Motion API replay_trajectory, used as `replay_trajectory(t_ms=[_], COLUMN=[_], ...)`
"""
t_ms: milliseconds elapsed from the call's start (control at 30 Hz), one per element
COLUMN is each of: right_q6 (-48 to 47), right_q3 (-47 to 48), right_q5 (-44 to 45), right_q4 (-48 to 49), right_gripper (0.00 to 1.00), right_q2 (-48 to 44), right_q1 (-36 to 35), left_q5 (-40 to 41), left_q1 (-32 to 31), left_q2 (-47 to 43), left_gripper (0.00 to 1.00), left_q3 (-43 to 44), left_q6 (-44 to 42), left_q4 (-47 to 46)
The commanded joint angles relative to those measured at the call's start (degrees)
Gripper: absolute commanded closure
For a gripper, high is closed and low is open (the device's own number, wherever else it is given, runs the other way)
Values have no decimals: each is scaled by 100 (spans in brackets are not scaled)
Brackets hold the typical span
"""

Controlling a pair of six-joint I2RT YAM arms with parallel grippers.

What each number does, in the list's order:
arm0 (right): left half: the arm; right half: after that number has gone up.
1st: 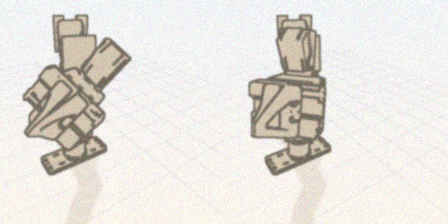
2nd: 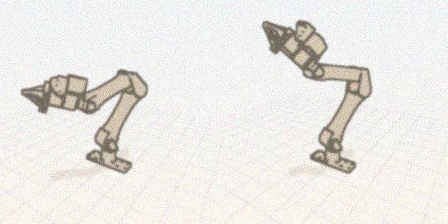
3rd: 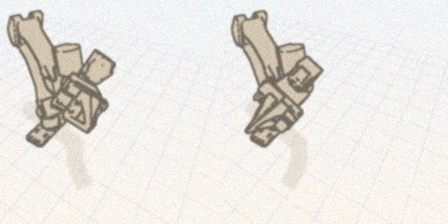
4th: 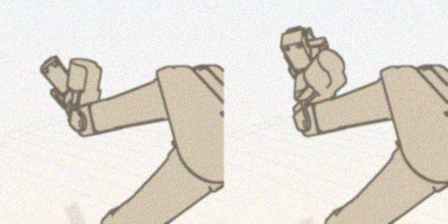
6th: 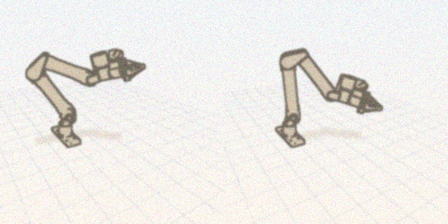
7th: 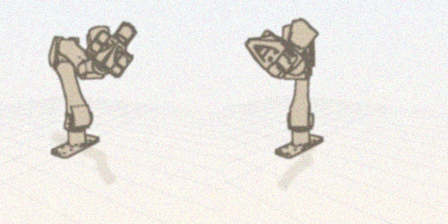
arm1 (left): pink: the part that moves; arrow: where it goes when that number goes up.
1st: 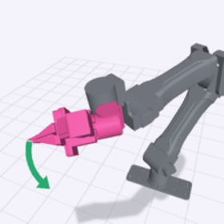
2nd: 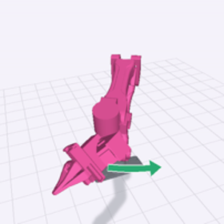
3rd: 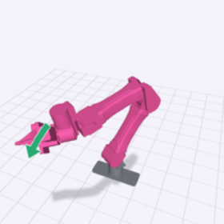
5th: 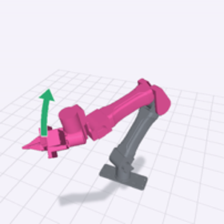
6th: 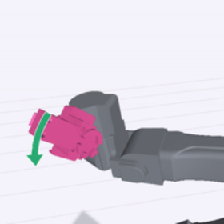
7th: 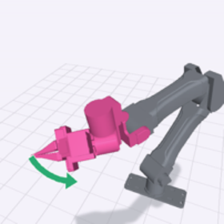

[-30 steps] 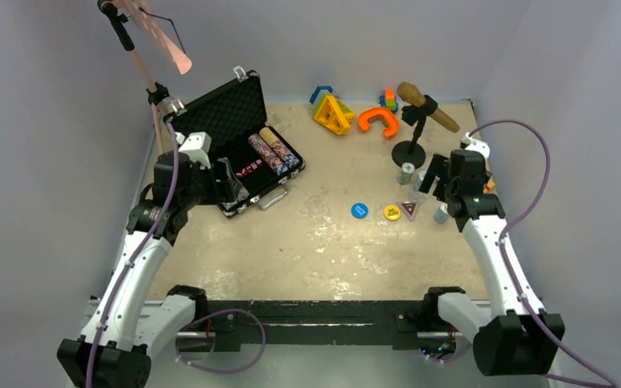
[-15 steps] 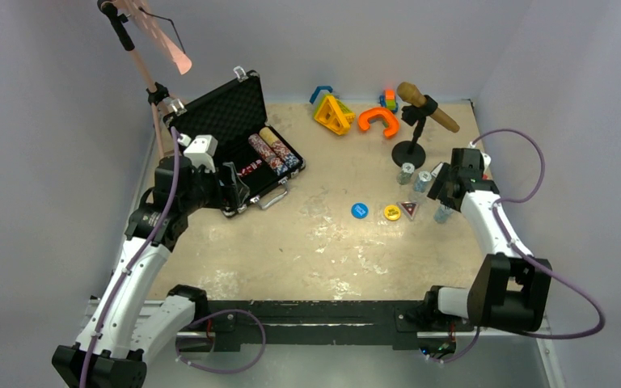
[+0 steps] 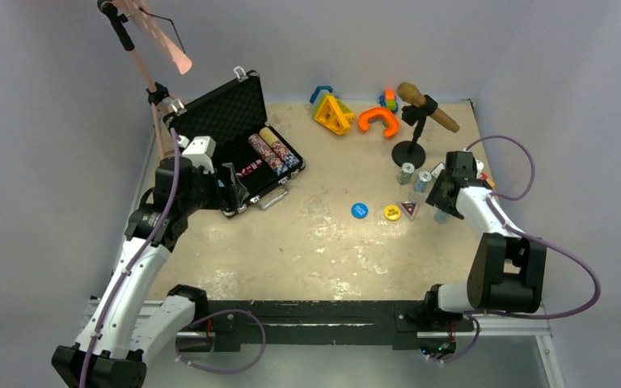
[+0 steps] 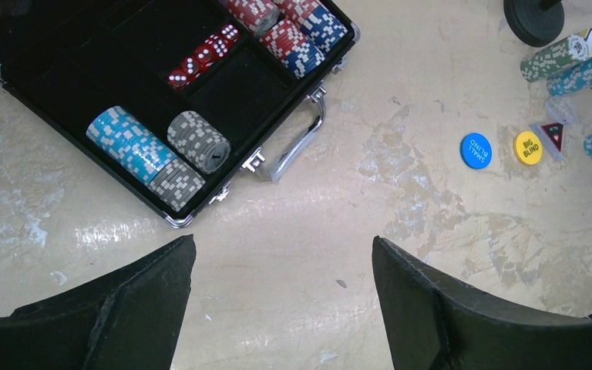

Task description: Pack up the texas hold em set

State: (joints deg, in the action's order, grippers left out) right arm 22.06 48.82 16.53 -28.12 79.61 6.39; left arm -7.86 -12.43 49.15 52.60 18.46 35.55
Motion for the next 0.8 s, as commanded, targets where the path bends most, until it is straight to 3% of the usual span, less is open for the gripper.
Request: replay_trajectory(t_ms=[0, 300, 500, 767], right_q6=[88, 15, -88, -321], right_q3=[-14, 18, 150, 558], right_q5=[16, 15, -151, -1333], right_q4=[169, 149, 35, -251], right_gripper=[40, 68, 100, 100], right_q2=[42, 50, -156, -861], right_q1=[9, 11, 6, -332], left_q5=[157, 293, 204, -651], left_q1=[-23, -23, -23, -36], left_q2=[-25, -5, 100, 138], left_gripper=[12, 12, 12, 17], left_q3=[121, 104, 142, 60], left_q6=[74, 112, 151, -219], left_q4=[-31, -8, 37, -87])
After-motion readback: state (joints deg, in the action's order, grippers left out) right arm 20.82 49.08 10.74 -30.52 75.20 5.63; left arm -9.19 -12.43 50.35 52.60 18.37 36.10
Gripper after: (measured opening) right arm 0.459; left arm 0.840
